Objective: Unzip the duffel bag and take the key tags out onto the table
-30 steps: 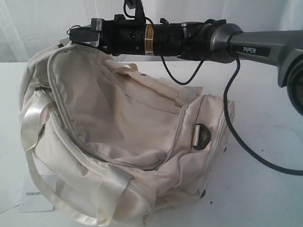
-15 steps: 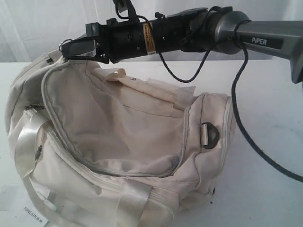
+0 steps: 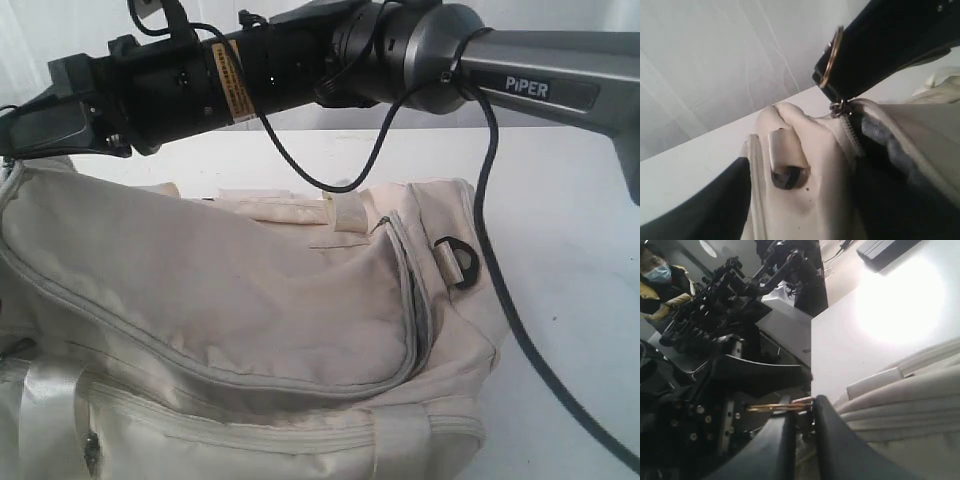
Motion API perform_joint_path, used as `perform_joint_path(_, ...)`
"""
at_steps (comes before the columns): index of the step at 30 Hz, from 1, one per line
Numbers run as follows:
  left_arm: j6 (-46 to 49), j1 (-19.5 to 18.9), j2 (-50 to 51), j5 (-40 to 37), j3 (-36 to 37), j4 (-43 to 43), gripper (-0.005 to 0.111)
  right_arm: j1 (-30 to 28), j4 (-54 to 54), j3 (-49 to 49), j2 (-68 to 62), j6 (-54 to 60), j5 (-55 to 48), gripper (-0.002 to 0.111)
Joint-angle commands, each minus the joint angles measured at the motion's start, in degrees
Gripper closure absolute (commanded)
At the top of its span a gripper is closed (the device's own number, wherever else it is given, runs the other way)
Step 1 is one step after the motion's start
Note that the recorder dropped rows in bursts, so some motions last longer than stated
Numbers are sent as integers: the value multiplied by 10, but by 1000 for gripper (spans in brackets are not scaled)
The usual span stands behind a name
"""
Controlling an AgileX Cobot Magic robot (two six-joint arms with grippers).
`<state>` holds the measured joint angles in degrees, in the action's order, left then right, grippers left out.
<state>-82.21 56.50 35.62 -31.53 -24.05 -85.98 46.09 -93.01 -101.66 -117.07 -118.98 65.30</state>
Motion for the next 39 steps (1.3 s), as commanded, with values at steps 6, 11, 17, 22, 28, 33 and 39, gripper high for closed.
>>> perform_joint_path(6,-54,2,-2,1,28,36,56,7,45,-5,32,-8,47,108)
perform_joint_path(11,-78,2,-2,1,28,57,84,7,45,-5,32,-8,47,108)
perform_joint_path(17,-79,2,-2,-1,29,70,107,7,45,-5,32,-8,47,108)
perform_joint_path(22,-79,2,-2,-1,29,70,107,2,38,-5,32,-5,47,108)
perform_joint_path(28,-79,2,-2,0,29,70,107,-20,27,-5,17,-13,-101,108)
perform_joint_path(33,-78,2,-2,0,29,70,107,-21,127,-5,-27,-1,-198,108)
perform_joint_path(39,-77,2,-3,-1,29,70,107,-28,292,-5,-90,96,-249,108)
